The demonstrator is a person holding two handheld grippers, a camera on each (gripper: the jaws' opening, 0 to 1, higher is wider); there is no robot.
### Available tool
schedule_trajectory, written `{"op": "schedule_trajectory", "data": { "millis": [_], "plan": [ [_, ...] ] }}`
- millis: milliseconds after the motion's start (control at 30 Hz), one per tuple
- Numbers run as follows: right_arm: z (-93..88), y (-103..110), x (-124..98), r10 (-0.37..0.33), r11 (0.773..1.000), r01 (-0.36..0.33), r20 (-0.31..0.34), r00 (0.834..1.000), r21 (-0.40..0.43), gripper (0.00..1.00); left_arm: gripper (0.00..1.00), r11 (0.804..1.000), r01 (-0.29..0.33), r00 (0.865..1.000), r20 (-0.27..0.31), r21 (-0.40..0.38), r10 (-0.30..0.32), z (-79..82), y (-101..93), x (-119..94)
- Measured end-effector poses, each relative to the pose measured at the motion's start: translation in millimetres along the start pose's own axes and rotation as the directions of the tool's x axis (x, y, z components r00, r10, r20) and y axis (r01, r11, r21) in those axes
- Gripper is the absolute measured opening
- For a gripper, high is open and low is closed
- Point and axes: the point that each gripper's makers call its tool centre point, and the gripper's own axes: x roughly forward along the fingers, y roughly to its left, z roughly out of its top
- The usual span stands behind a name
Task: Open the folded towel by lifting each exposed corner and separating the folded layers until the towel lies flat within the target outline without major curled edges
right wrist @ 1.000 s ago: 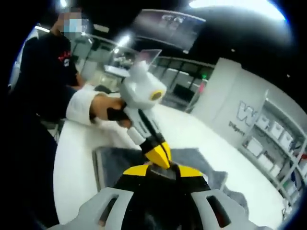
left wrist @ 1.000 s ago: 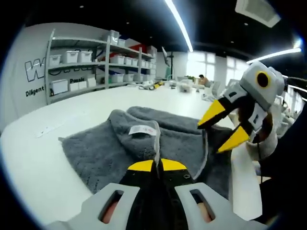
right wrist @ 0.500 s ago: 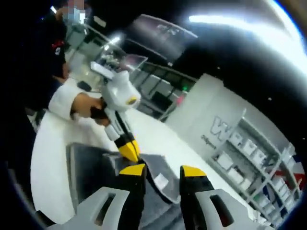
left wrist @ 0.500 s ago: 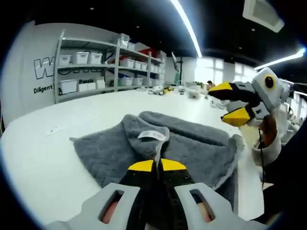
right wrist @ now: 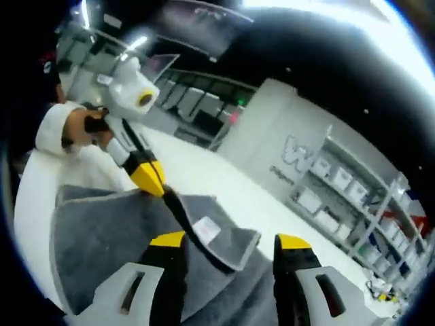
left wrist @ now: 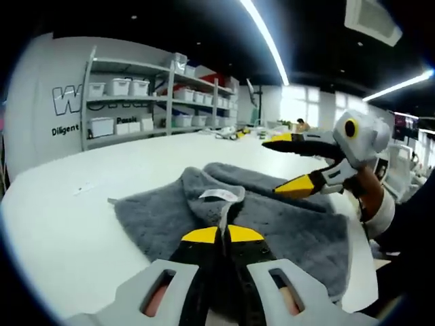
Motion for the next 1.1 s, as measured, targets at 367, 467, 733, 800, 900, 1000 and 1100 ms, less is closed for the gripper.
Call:
{"op": "schedule_trajectory", "data": {
  "millis": [367, 467, 733, 800, 900, 1000, 1100],
  "plan": [
    [-20.5, 9.2, 21.5, 0.025, 0.98, -0.053, -0.144, 0.989, -0.191, 0.42, 0.03, 0.999, 0.03, 0.999, 0.035, -0.043, -0.028, 5.9, 9.4, -7.0],
    [-22.9, 8.9, 28.9, -0.015, 0.945, -0.047, -0.185, 0.983, -0.324, 0.44, 0.04, 0.999, 0.018, 0.999, 0.027, -0.049, -0.017, 4.4, 13.6, -8.0],
    [-28.8, 14.3, 54.7, -0.051, 0.803, -0.107, -0.247, 0.968, -0.586, 0.46, 0.03, 0.999, 0.006, 0.999, 0.033, -0.04, -0.004, 6.1, 14.7, -11.8],
    [-36.1, 13.3, 60.4, -0.052, 0.787, -0.129, -0.273, 0.961, -0.604, 0.46, 0.03, 0.999, 0.003, 0.999, 0.035, -0.036, -0.002, 6.9, 15.9, -13.0],
    [-36.3, 12.1, 65.9, -0.045, 0.79, -0.129, -0.266, 0.963, -0.6, 0.43, 0.03, 0.999, -0.002, 0.999, 0.036, -0.035, 0.003, 7.6, 20.8, -15.3],
    [-36.7, 12.2, 70.1, -0.044, 0.781, -0.131, -0.264, 0.964, -0.61, 0.41, 0.03, 0.999, -0.001, 0.999, 0.035, -0.036, 0.002, 7.4, 21.3, -16.8],
    [-38.8, 12.9, 76.0, -0.028, 0.784, -0.145, -0.267, 0.963, -0.603, 0.39, 0.03, 0.999, -0.003, 1.0, 0.031, -0.033, 0.004, 3.5, 10.9, -19.2]
  ]
}}
